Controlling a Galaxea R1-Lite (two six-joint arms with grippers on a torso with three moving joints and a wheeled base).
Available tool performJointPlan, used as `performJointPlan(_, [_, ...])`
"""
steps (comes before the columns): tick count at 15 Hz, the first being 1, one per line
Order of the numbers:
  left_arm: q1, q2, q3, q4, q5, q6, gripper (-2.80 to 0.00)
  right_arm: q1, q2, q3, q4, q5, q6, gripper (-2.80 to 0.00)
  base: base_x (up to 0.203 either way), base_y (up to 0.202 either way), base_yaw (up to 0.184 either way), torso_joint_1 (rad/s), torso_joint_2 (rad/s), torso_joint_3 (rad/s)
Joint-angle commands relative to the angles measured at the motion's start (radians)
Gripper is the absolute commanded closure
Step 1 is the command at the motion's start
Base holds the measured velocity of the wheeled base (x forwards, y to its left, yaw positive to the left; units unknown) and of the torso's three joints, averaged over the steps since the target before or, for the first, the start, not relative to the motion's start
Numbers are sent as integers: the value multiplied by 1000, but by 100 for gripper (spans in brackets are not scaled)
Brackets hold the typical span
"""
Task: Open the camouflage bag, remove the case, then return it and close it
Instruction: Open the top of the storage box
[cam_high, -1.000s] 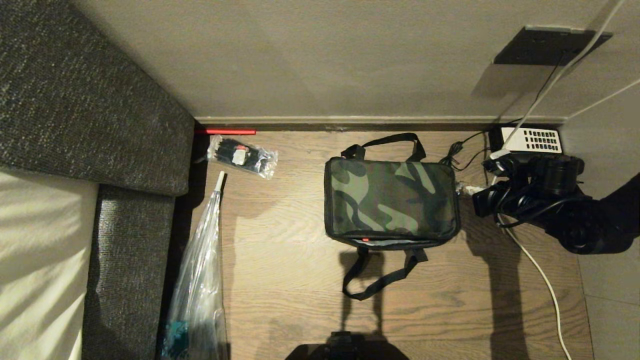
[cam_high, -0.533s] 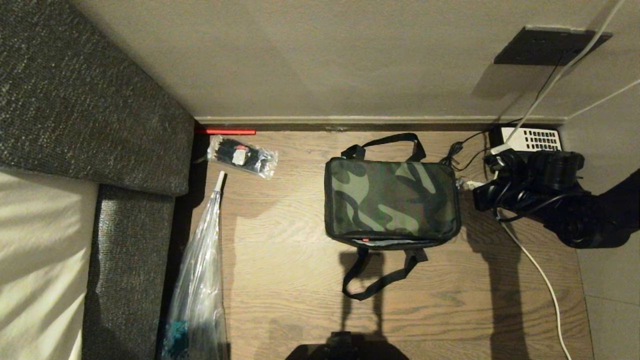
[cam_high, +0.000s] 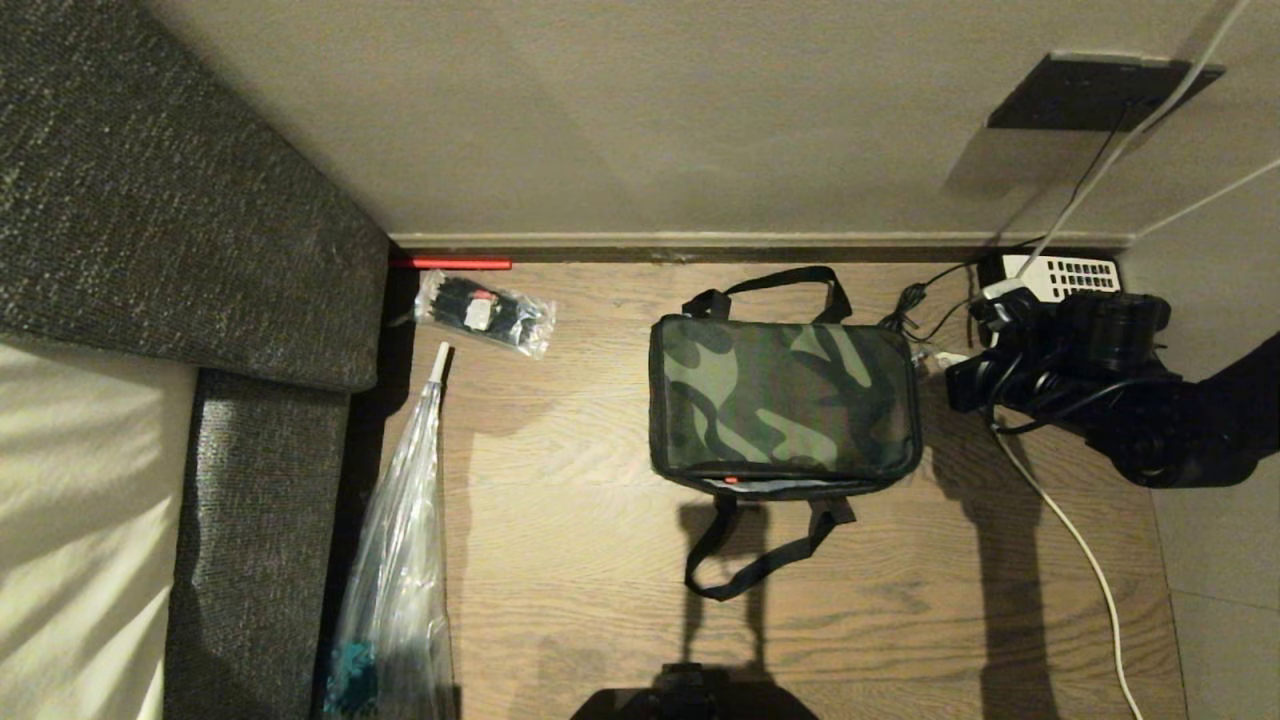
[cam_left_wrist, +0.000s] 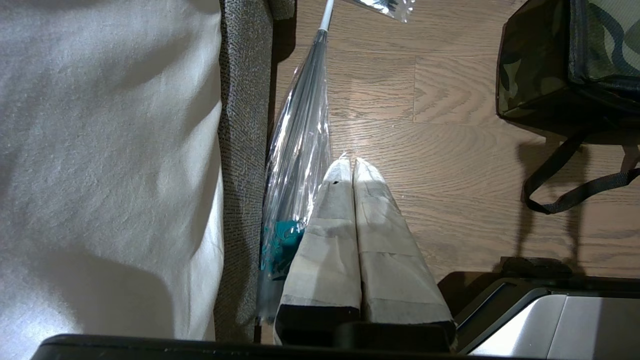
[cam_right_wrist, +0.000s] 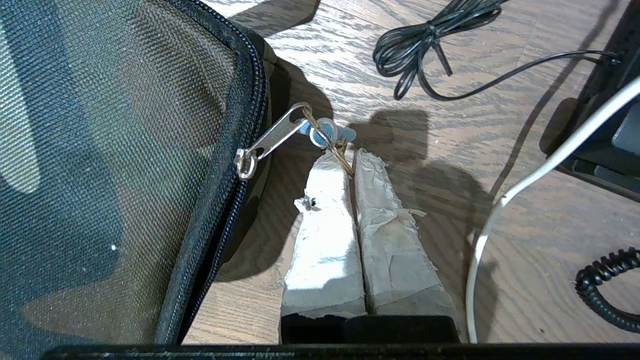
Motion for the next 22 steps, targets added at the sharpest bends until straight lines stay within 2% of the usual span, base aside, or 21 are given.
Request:
performJointPlan(1, [0, 1, 3, 0, 0, 0, 0, 0, 1, -3, -5, 2, -2, 0, 0, 0, 0, 0, 0, 0])
performJointPlan(22, [0, 1, 3, 0, 0, 0, 0, 2, 41, -118, -8, 2, 0, 0, 0, 0, 0, 0, 0, 0])
